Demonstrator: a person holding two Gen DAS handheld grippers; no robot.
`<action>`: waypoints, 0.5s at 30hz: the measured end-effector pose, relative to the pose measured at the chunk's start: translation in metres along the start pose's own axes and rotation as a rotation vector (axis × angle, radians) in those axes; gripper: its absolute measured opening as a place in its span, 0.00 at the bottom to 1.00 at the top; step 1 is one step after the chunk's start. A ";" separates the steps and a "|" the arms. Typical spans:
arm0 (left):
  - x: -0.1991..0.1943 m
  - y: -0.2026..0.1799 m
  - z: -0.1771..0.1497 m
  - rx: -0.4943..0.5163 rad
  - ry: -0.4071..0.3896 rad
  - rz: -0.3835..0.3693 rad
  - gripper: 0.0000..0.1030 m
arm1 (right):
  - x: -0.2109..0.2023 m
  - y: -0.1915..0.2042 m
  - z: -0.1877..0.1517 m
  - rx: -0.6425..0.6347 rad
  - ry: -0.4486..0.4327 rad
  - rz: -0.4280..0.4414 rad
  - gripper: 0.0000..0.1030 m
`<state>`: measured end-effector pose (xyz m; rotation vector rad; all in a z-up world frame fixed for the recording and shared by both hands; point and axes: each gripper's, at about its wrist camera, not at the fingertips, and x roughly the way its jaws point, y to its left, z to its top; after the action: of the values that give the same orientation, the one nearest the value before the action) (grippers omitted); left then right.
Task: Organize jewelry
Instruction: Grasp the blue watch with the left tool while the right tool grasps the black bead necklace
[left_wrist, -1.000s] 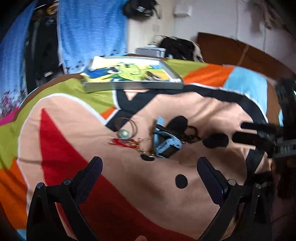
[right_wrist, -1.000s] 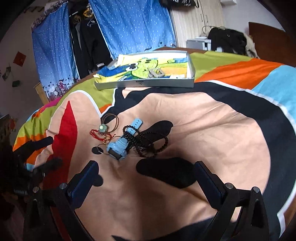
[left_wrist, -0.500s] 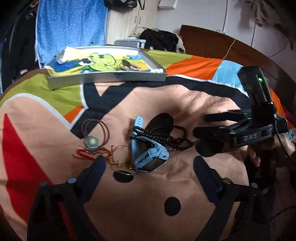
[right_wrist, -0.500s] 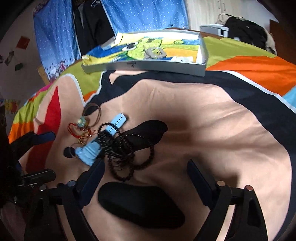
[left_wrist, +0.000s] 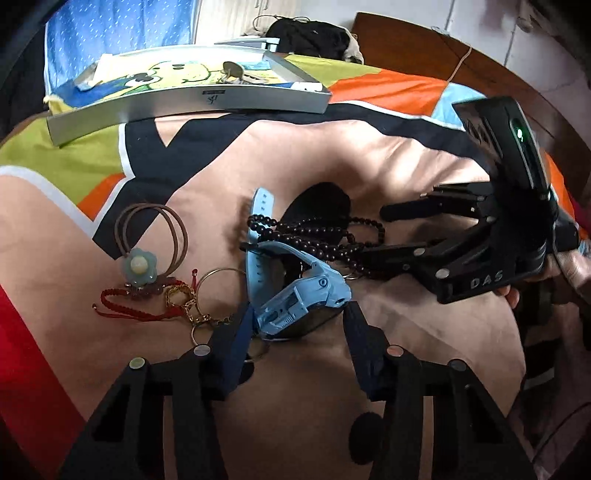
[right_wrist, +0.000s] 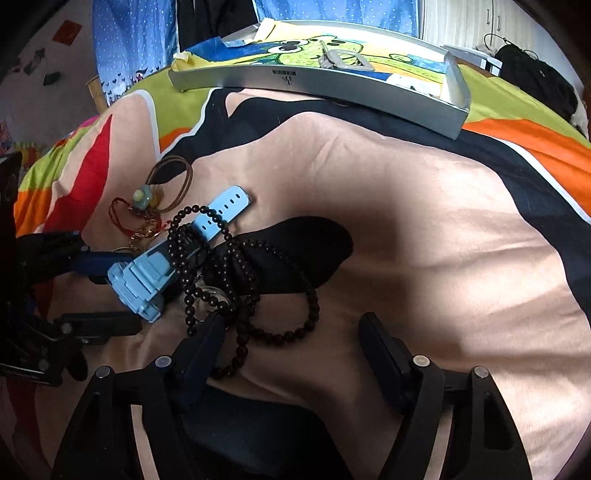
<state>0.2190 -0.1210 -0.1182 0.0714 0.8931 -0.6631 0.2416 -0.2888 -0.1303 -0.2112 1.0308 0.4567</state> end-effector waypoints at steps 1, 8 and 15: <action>0.000 0.001 0.000 -0.002 -0.002 0.001 0.43 | 0.001 0.001 0.000 -0.005 -0.001 -0.004 0.66; -0.003 0.000 -0.001 0.011 -0.009 -0.006 0.43 | 0.004 0.002 0.003 -0.001 -0.008 -0.003 0.26; -0.003 -0.006 0.006 0.046 -0.047 -0.057 0.43 | -0.002 -0.019 0.002 0.162 -0.015 0.063 0.11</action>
<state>0.2186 -0.1257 -0.1108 0.0717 0.8374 -0.7359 0.2509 -0.3049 -0.1280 -0.0307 1.0565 0.4292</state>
